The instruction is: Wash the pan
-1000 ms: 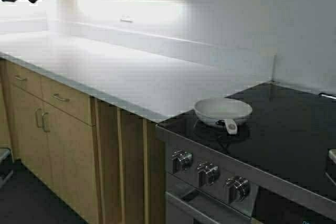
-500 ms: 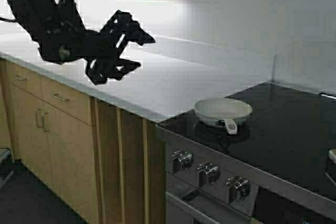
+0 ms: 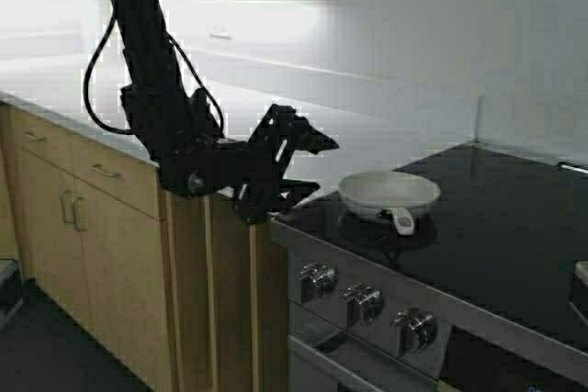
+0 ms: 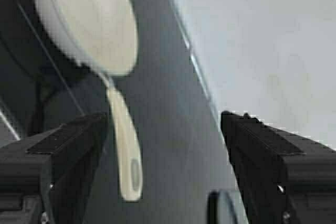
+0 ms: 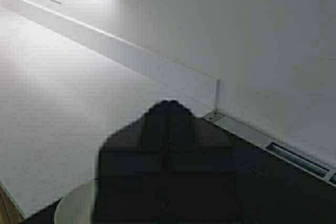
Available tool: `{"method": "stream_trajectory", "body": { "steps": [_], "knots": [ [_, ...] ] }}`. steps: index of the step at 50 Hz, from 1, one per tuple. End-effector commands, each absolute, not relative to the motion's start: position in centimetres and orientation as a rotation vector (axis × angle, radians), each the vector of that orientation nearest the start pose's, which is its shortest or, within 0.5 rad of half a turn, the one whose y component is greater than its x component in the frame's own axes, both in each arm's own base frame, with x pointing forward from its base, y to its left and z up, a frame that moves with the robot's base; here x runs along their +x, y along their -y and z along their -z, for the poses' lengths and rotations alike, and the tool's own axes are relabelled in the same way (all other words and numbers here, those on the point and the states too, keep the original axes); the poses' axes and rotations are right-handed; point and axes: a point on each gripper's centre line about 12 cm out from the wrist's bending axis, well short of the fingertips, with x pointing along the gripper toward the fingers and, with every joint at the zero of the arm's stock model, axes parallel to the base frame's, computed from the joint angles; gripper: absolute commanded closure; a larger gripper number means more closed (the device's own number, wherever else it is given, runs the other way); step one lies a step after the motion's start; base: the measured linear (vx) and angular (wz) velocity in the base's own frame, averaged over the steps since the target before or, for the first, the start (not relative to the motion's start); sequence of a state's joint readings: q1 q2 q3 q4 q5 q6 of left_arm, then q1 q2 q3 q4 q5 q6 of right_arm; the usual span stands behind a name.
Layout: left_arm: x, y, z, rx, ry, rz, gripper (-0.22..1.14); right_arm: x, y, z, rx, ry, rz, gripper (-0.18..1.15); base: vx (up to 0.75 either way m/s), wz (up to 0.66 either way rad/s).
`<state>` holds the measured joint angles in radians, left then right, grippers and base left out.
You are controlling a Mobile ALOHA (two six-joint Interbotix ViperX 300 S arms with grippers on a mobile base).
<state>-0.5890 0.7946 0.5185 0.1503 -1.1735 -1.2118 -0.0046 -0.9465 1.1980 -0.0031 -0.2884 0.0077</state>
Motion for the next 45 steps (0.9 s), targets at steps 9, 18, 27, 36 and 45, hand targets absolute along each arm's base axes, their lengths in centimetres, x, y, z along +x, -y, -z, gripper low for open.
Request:
{"method": "stream_trajectory", "body": {
  "steps": [9,18,27,36,45],
  "knots": [
    [38.2,29.2,2.3,-1.123,-0.563,0.58,-0.06,20.2,0.1,-28.2,0.006,0.038,0.004,0.91,0.0,0.0],
    [39.2,29.9,3.6,-1.164,-0.596,0.554,-0.06,20.2,0.1,-28.2,0.005,0.038,0.004,0.91,0.0,0.0],
    [40.0,30.7,4.7,-1.209,-0.609,0.552,-0.06,20.2,0.1,-28.2,0.006,0.038,0.004,0.91,0.0,0.0],
    [40.6,31.8,5.8,-1.253,-0.629,0.55,-0.06,20.3,0.1,-28.0,0.005,0.031,0.004,0.91,0.0,0.0],
    [40.7,33.6,6.1,-1.242,-0.652,0.564,-0.06,20.4,0.1,-28.0,0.006,0.026,0.004,0.91,0.0,0.0]
  ]
}}
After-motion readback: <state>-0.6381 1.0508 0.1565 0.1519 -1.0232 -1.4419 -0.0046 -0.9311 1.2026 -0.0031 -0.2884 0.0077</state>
